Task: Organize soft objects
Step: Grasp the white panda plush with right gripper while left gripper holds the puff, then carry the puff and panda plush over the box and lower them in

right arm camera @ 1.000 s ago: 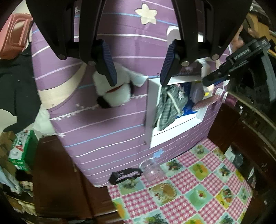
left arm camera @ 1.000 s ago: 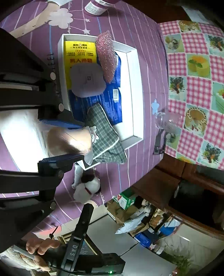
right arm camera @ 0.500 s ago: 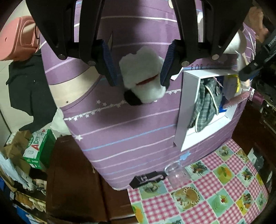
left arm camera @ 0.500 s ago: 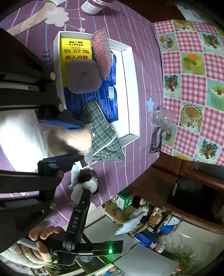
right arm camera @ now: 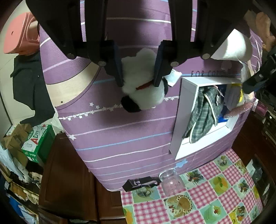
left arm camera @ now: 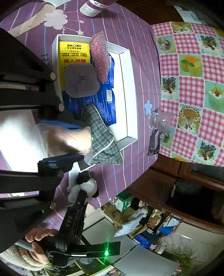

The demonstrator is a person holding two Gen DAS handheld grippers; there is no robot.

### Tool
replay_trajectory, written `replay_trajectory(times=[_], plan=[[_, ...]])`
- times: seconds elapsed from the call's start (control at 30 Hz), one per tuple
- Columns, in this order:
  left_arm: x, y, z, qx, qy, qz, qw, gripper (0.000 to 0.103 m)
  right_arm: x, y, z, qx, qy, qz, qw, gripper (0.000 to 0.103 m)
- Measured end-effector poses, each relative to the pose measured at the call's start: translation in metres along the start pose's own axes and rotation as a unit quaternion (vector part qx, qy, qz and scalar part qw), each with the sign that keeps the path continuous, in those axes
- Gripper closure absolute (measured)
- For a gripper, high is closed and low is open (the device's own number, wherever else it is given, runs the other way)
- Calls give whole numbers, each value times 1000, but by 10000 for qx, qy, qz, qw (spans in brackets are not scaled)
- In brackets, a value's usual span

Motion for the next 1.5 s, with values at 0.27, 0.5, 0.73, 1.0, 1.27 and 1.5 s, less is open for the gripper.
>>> replay_trajectory(times=[0.27, 0.5, 0.73, 1.0, 1.27, 1.5], plan=[[-9, 4, 6, -65, -83, -44, 9999, 75, -20, 15, 5, -95, -237, 199, 9995, 67], [-17, 10, 10, -77, -212, 23, 9997, 75, -31, 45, 4, -386, -339, 275, 9983, 67], [-27, 25, 18, -228, -367, 63, 9990, 75, -41, 73, 12, -586, -369, 334, 9970, 67], [-48, 59, 31, -453, -721, 337, 9958, 75, -58, 111, 41, -779, -465, 389, 9951, 67], [-69, 106, 41, -827, -1103, 702, 9880, 75, -54, 159, 75, -658, -520, 728, 9938, 67], [-70, 138, 48, -1042, -1258, 1187, 9794, 75, -21, 175, 84, -255, -257, 1043, 9939, 67]])
Point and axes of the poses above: each gripper's, at about its wrist camera, not at the fingertips, and x roughly the way its jaws point, y to its left, z to its top, the point moved 10 cm from there along x, roughly the way its jaws point, and after that the axes turned 9 degrees about -z, right-handed, at the moved point
